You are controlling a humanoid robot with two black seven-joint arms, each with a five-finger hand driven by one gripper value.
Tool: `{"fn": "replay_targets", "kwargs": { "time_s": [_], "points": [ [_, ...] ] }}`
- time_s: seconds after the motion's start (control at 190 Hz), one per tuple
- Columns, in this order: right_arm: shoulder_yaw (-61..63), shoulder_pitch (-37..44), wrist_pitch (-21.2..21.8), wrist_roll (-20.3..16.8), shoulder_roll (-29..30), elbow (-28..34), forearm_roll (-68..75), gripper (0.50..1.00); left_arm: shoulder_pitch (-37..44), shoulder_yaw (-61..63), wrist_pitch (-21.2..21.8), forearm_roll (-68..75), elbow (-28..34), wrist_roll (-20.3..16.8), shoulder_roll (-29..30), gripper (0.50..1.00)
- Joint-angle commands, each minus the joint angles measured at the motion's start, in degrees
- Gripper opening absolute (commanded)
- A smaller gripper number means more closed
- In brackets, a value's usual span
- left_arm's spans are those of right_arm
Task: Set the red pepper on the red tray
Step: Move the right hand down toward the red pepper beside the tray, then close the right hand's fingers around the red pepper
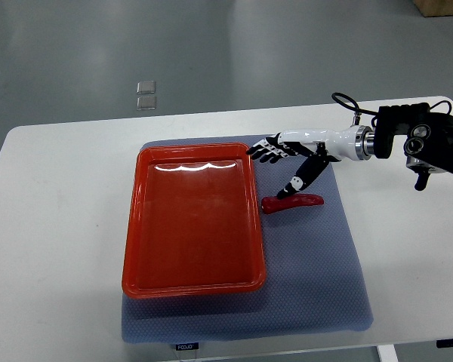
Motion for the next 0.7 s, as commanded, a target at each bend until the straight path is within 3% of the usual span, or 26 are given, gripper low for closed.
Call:
{"fn": "replay_targets", "kwargs": {
  "time_s": [0.0,0.194,0.556,0.661,0.693],
  "points": [
    [-3.5,1.1,-0.9,-0.8,-0.5,0.5,-3.9,0.913,0.0,0.0,0.0,0.0,-0.1,0.0,0.0,1.0],
    [-4.9,-1.2,-6.1,-1.0,1.3,0.2,-5.2,0.913,0.0,0.0,0.0,0.0,-0.1,0.1,0.0,1.0],
    [-6.2,-2.9,-9.2,-1.9,2.3,-1.0,-7.6,0.907,0.0,0.1,0.0,0.0,0.0,0.1,0.0,1.0],
    [-6.2,-3.4,-10.6,-2.2,2.6,-1.2,-7.7,0.891,-0.1,0.0,0.0,0.0,0.0,0.1,0.0,1.0],
    [-6.2,-3.4,-11.2,-2.2,2.7,-1.3,-7.7,0.866,0.0,0.0,0.0,0.0,0.0,0.1,0.0,1.0]
  ]
}}
